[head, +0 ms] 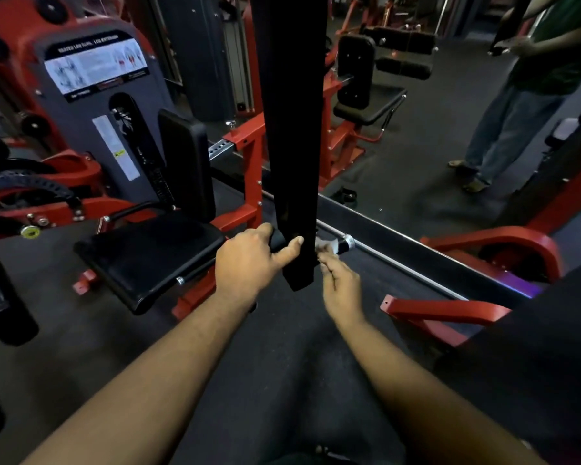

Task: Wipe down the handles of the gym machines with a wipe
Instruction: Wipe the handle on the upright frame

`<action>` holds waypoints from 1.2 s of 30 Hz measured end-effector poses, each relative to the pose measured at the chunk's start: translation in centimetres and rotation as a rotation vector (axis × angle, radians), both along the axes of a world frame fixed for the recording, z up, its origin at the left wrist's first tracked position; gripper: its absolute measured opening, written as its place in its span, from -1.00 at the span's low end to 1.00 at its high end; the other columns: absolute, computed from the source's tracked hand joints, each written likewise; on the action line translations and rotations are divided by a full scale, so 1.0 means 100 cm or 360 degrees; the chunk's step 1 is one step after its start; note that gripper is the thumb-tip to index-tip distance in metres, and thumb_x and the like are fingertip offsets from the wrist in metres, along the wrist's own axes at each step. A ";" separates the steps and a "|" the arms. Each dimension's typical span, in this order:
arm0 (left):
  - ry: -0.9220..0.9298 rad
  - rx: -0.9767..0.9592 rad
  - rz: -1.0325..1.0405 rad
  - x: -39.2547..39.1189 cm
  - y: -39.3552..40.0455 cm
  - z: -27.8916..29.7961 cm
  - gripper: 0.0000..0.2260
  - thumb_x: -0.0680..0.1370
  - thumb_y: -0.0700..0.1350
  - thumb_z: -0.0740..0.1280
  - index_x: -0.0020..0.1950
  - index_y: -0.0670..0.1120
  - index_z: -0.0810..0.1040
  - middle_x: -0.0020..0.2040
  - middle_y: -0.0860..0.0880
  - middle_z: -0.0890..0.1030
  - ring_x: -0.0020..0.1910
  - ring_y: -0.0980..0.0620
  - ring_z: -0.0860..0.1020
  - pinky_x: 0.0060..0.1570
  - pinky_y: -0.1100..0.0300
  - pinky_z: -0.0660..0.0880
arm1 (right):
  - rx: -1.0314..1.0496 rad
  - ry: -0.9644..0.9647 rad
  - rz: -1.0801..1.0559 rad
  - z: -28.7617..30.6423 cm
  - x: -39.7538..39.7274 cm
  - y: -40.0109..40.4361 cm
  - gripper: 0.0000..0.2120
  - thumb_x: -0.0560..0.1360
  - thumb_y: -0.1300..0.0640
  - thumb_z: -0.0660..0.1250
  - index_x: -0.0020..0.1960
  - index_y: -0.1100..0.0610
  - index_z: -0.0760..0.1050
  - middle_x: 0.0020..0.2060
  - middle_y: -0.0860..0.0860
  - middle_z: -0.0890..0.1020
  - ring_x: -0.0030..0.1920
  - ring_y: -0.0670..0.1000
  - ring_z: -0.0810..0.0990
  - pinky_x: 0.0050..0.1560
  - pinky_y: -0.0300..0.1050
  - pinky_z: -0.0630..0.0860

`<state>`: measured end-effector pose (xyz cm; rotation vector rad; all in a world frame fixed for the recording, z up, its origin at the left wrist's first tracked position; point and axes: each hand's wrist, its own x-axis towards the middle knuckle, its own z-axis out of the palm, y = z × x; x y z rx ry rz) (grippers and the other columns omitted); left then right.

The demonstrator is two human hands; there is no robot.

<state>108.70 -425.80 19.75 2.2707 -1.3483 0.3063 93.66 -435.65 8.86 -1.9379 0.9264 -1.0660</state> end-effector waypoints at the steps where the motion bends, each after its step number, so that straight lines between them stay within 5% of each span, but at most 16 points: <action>1: -0.0007 0.0003 -0.0004 0.001 0.000 0.000 -0.45 0.51 0.49 0.17 -0.31 0.04 0.21 -0.41 0.07 0.40 -0.44 0.01 0.37 -0.46 0.13 0.19 | 0.0116 -0.0089 0.0081 -0.001 -0.003 0.007 -0.66 0.61 0.38 0.27 0.30 0.13 0.61 0.25 0.01 0.65 0.33 -0.08 0.57 0.37 -0.25 0.45; 4: 0.0019 0.0003 -0.0029 0.002 -0.002 0.000 -0.46 0.52 0.47 0.19 -0.31 0.03 0.22 -0.41 0.06 0.41 -0.44 0.00 0.39 -0.46 0.13 0.24 | 0.0378 -0.0319 0.0190 0.012 -0.018 0.005 -0.69 0.65 0.32 0.24 0.29 0.06 0.60 0.20 -0.12 0.66 0.27 -0.17 0.59 0.33 -0.23 0.48; 6: 0.0018 0.0003 -0.0037 0.002 -0.004 0.001 -0.45 0.52 0.47 0.20 -0.32 0.04 0.18 -0.43 0.07 0.38 -0.45 -0.01 0.39 -0.46 0.12 0.28 | 0.0275 -0.0363 -0.0071 0.023 -0.023 -0.021 -0.68 0.65 0.33 0.23 0.28 0.05 0.60 0.20 -0.10 0.67 0.26 -0.16 0.60 0.33 -0.26 0.46; 9: 0.0000 0.0011 -0.0062 0.002 -0.004 0.002 -0.44 0.53 0.47 0.19 -0.32 0.05 0.13 -0.45 0.08 0.33 -0.47 0.02 0.39 -0.49 0.15 0.26 | -0.0077 0.0098 -0.0187 0.026 -0.010 -0.060 -0.64 0.63 0.32 0.22 0.32 0.06 0.60 0.23 0.04 0.66 0.25 -0.01 0.60 0.28 -0.36 0.40; 12: -0.0001 0.0004 -0.0074 0.004 -0.004 0.003 -0.45 0.54 0.46 0.20 -0.33 0.06 0.13 -0.45 0.09 0.31 -0.47 0.03 0.36 -0.48 0.15 0.21 | -0.0289 0.0487 -0.0007 0.005 0.014 -0.052 -0.61 0.58 0.38 0.20 0.26 0.07 0.61 0.32 0.10 0.60 0.43 0.15 0.45 0.48 0.03 0.35; 16: -0.0020 -0.0005 -0.0063 0.006 -0.006 0.000 -0.46 0.54 0.48 0.18 -0.31 0.04 0.20 -0.44 0.08 0.37 -0.46 -0.01 0.44 -0.48 0.10 0.39 | -0.0256 0.0095 0.0025 -0.009 0.010 -0.016 -0.66 0.54 0.45 0.25 0.23 0.22 0.62 0.28 0.12 0.63 0.38 -0.03 0.50 0.40 0.00 0.47; 20: -0.0032 -0.0021 -0.0069 0.007 -0.006 -0.002 -0.46 0.53 0.48 0.16 -0.29 0.03 0.26 -0.44 0.07 0.38 -0.46 -0.03 0.45 -0.48 0.11 0.38 | 0.0143 -0.0139 0.0101 -0.028 -0.015 0.007 -0.65 0.63 0.35 0.28 0.34 0.07 0.59 0.26 -0.05 0.65 0.28 -0.16 0.59 0.29 -0.27 0.49; 24: -0.0059 -0.0010 -0.0050 0.009 -0.008 -0.004 -0.44 0.53 0.50 0.12 -0.26 0.00 0.33 -0.43 0.08 0.39 -0.45 -0.02 0.46 -0.48 0.11 0.41 | 0.1203 -0.1218 -0.0706 -0.029 -0.014 -0.016 -0.71 0.68 0.29 0.20 0.24 0.01 0.59 0.28 0.10 0.64 0.20 0.01 0.64 0.22 -0.06 0.56; 27: -0.0086 0.0016 -0.0052 0.009 -0.008 -0.003 -0.44 0.54 0.49 0.13 -0.24 -0.02 0.36 -0.41 0.06 0.42 -0.42 -0.05 0.47 -0.46 0.12 0.31 | 0.1732 -0.1700 -0.0751 -0.004 0.015 -0.041 -0.65 0.67 0.37 0.16 0.37 0.14 0.50 0.25 0.17 0.62 0.11 0.06 0.64 -0.12 -0.20 0.65; 31: -0.0107 0.0027 -0.0052 0.008 -0.007 -0.001 -0.44 0.53 0.48 0.13 -0.24 -0.02 0.35 -0.41 0.06 0.42 -0.42 -0.02 0.43 -0.45 0.13 0.18 | 0.1862 -0.1409 -0.0435 0.015 0.053 -0.009 -0.69 0.61 0.42 0.17 0.10 0.14 0.62 -0.10 0.04 0.72 -0.18 -0.03 0.65 -0.22 -0.24 0.55; 36: -0.0085 0.0021 -0.0051 0.009 -0.008 -0.002 -0.44 0.53 0.49 0.13 -0.25 -0.01 0.32 -0.43 0.08 0.36 -0.44 -0.01 0.39 -0.47 0.14 0.19 | 0.1690 -0.1089 -0.0325 0.010 0.039 0.013 -0.79 0.62 0.34 0.22 0.07 0.24 0.64 -0.03 0.16 0.74 -0.05 0.12 0.70 -0.07 -0.27 0.52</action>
